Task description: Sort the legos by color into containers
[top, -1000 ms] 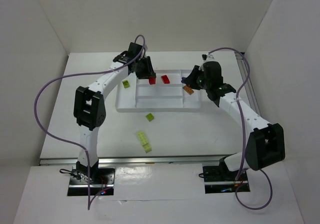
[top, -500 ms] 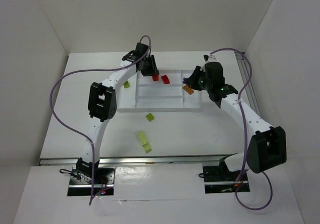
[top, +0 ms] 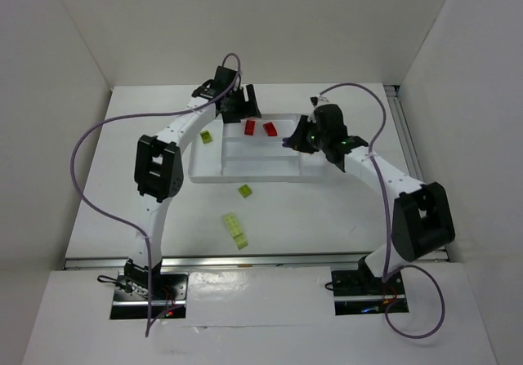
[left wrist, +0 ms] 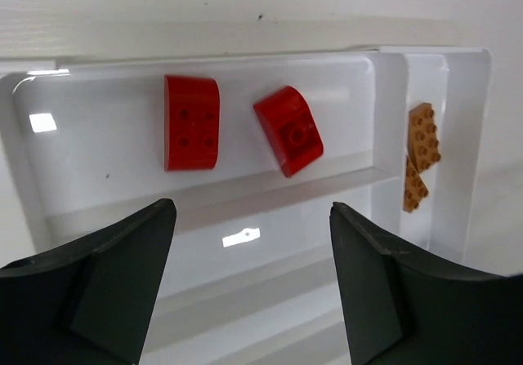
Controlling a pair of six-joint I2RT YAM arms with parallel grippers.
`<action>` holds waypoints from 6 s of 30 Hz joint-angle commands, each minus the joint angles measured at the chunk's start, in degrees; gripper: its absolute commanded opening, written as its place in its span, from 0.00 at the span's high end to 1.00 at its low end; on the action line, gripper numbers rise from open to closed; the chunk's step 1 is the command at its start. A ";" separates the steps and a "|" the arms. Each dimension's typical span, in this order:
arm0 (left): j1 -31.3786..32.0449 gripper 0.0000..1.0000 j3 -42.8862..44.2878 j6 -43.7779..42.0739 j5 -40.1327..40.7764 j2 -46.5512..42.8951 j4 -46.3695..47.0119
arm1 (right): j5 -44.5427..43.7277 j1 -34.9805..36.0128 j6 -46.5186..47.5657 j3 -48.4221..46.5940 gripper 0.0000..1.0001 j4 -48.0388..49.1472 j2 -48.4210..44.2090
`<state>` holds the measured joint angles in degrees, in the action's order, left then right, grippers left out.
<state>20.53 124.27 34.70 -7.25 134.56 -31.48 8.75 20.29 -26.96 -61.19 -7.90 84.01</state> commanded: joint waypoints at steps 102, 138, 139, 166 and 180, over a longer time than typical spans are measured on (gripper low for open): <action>-19.74 0.21 -47.28 1.51 14.02 -61.79 -12.55 | -15.26 28.31 16.07 -35.56 0.32 -4.67 29.93; -19.74 0.22 -50.70 1.51 12.17 -61.26 -8.42 | -18.77 46.77 1.83 -6.50 0.60 -9.68 19.27; -19.74 0.22 -50.70 1.51 12.17 -61.26 -8.42 | -18.77 46.77 1.82 -6.49 0.65 -9.68 18.48; -8.69 0.07 -71.53 6.43 -52.96 -58.38 47.82 | 39.31 3.62 -8.98 8.37 0.81 20.45 -12.73; -2.52 0.04 -70.83 13.10 -58.58 -51.51 65.22 | 47.76 2.47 -15.68 10.92 0.81 30.58 -9.83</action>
<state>17.82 52.40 44.69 -62.30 82.87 23.14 53.74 23.20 -41.52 -50.89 17.19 73.41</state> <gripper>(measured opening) 0.958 0.444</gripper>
